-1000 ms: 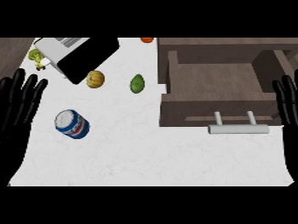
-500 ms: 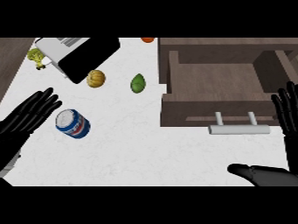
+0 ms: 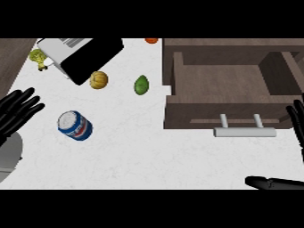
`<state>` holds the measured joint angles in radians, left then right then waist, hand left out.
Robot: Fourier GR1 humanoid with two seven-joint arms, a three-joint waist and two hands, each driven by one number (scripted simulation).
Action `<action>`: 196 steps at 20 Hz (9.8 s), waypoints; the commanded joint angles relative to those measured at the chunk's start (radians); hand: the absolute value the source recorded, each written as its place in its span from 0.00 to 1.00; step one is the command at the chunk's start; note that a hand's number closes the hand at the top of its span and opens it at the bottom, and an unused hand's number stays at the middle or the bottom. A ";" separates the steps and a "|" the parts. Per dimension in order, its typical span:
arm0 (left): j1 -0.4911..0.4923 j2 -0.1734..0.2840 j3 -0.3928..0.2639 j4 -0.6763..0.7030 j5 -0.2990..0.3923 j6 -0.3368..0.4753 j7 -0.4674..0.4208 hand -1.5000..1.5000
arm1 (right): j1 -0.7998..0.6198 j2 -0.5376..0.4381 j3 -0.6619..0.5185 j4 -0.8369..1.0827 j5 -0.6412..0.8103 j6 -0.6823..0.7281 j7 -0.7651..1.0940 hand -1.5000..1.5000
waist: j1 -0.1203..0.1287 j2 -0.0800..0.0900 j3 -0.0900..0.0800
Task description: Pick up the can, place it into the drawer and close the drawer
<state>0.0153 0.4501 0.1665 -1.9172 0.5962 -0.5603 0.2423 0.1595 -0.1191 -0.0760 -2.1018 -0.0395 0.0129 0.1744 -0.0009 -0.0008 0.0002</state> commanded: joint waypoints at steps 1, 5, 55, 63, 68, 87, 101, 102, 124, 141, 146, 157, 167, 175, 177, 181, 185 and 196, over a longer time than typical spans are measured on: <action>-0.017 -0.013 0.041 0.053 0.009 -0.025 0.018 0.00 | 0.088 0.021 0.001 -0.056 -0.006 0.031 -0.036 0.00 | -0.003 0.000 0.000; -0.020 -0.026 0.038 0.013 0.002 -0.002 0.069 0.00 | 0.063 0.053 0.017 0.081 0.041 0.037 -0.133 0.00 | 0.002 0.000 0.000; -0.362 -0.063 0.029 1.220 -0.742 -0.041 -0.865 0.00 | 0.078 0.071 -0.166 0.122 -0.013 0.184 -0.226 0.00 | -0.008 0.002 -0.001; -0.447 -0.004 0.035 1.456 -0.775 -0.037 -0.990 0.00 | 0.048 0.030 -0.190 0.018 -0.068 0.193 -0.083 0.00 | -0.015 0.005 -0.002; -0.490 -0.024 0.018 1.544 -0.798 -0.010 -1.040 0.00 | 0.059 0.073 -0.144 0.038 -0.005 0.171 -0.127 0.00 | -0.016 0.006 -0.002; -0.604 -0.119 -0.001 1.631 -0.805 0.097 -1.005 0.00 | 0.025 0.085 -0.149 0.003 -0.017 0.151 -0.053 0.00 | -0.014 0.005 -0.001; -0.595 -0.146 -0.032 1.640 -0.820 0.047 -1.079 1.00 | 0.190 0.118 -0.137 -0.090 -0.047 0.218 -0.113 0.00 | -0.020 0.005 -0.002; -0.625 -0.125 -0.024 1.637 -0.804 -0.006 -1.049 1.00 | 0.101 0.100 -0.136 -0.121 -0.045 0.181 -0.009 0.00 | -0.015 0.005 -0.002; -0.535 -0.356 0.151 1.198 -0.539 0.481 -0.706 1.00 | 0.152 0.119 -0.176 -0.058 -0.038 0.180 -0.125 0.00 | 0.020 -0.010 0.002; -0.589 -0.450 -0.240 0.576 -0.590 0.782 -0.133 1.00 | 0.178 0.097 -0.219 -0.138 -0.110 0.225 -0.056 0.00 | -0.008 -0.001 0.000; -0.734 -0.450 -0.304 0.528 -0.609 0.878 0.009 1.00 | 0.133 0.111 -0.204 -0.132 -0.083 0.196 -0.059 0.00 | -0.007 -0.001 0.000; -1.098 -0.450 -0.369 0.815 -0.536 1.025 0.030 1.00 | 0.143 0.118 -0.177 -0.085 -0.036 0.182 -0.109 0.00 | -0.022 0.003 0.000; -1.307 -0.450 -0.465 1.067 -0.372 1.138 0.000 1.00 | 0.030 0.070 -0.227 0.032 -0.057 0.216 -0.118 0.00 | -0.039 0.009 0.001; -1.458 -0.450 -0.486 1.276 -0.310 1.146 -0.046 1.00 | 0.147 0.097 -0.204 -0.125 -0.095 0.230 -0.067 0.00 | -0.062 0.009 0.001; -1.468 -0.450 -0.460 1.339 -0.309 1.101 -0.096 1.00 | 0.158 0.102 -0.214 -0.069 -0.092 0.246 -0.126 0.00 | -0.058 0.012 0.002; -1.487 -0.450 -0.560 1.372 -0.234 1.164 -0.108 1.00 | 0.071 0.096 -0.182 -0.062 -0.042 0.202 -0.063 0.00 | -0.074 0.016 0.002; -1.517 -0.450 -0.563 1.450 -0.199 1.140 -0.127 1.00 | -0.009 0.079 -0.178 -0.062 -0.058 0.174 0.007 0.00 | -0.078 0.020 0.002; -1.479 -0.450 -0.701 1.482 -0.117 1.215 -0.221 1.00 | -0.041 0.074 -0.186 0.002 -0.044 0.176 -0.040 0.00 | -0.114 0.027 0.003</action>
<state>-1.4771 0.0001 -0.4883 -0.4402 0.4495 0.6336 0.0434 0.1344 -0.0372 -0.2532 -2.1154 -0.0780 0.1881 0.1368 -0.0970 0.0224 0.0028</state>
